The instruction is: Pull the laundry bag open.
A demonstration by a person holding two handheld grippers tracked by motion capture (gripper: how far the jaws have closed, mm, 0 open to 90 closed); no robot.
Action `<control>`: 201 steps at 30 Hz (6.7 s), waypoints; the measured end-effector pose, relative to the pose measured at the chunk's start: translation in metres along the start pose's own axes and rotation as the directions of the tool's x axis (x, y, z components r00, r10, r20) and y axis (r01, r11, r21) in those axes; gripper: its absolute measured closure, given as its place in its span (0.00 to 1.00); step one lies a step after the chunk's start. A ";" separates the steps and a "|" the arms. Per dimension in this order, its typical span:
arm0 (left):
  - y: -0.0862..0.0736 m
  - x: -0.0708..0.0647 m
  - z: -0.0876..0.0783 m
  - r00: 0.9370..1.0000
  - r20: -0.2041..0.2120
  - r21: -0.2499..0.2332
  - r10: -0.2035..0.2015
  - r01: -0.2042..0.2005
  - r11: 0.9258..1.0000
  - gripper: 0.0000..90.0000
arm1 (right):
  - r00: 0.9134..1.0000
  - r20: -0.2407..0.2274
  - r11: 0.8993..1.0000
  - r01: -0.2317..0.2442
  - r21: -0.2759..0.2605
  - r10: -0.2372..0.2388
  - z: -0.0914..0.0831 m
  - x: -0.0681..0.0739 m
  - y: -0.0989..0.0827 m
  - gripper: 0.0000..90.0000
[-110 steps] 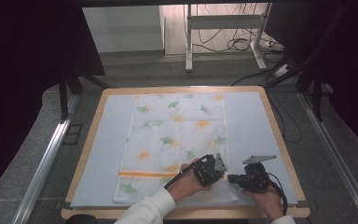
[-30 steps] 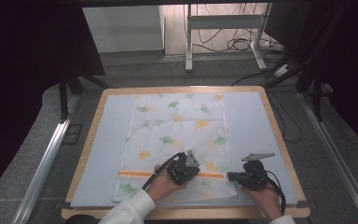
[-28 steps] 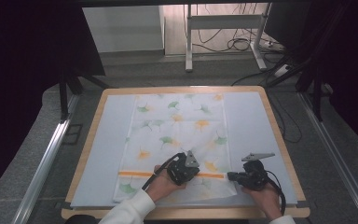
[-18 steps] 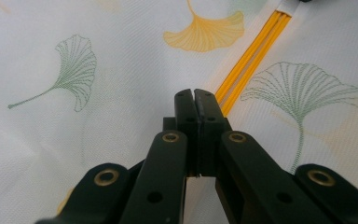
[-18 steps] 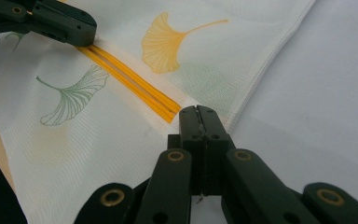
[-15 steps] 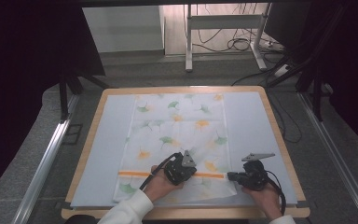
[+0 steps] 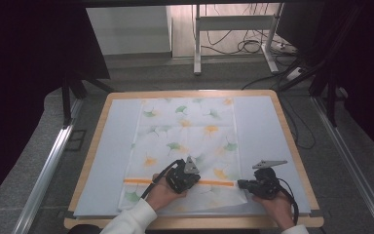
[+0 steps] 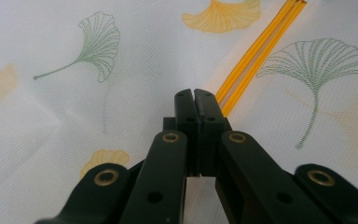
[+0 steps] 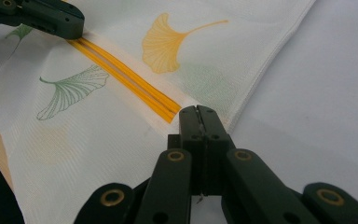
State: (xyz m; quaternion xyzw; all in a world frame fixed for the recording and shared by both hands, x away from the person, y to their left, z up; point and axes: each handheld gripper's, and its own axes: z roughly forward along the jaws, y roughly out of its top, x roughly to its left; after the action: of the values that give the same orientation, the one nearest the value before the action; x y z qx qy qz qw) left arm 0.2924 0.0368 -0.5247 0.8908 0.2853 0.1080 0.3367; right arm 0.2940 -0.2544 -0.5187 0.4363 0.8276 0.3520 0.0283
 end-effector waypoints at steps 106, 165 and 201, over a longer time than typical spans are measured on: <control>-0.083 0.063 -0.071 0.978 -0.092 0.052 -0.187 0.193 0.980 1.00 | 1.000 0.006 1.000 0.007 -0.005 -0.007 0.000 0.001 -0.001 1.00; -0.131 0.095 -0.110 0.938 -0.173 0.038 -0.299 0.310 0.950 1.00 | 1.000 0.006 1.000 0.004 -0.003 -0.004 0.000 0.001 -0.001 1.00; -0.147 0.103 -0.122 0.918 -0.194 -0.014 -0.347 0.351 0.936 1.00 | 1.000 0.005 1.000 0.006 -0.003 -0.006 -0.001 0.001 -0.001 1.00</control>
State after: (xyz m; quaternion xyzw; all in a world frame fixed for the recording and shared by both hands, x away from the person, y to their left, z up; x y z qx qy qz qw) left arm 0.2655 0.2518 -0.5305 0.8144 0.4719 0.1295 0.3118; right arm 0.2926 -0.2542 -0.5184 0.4347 0.8283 0.3520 0.0317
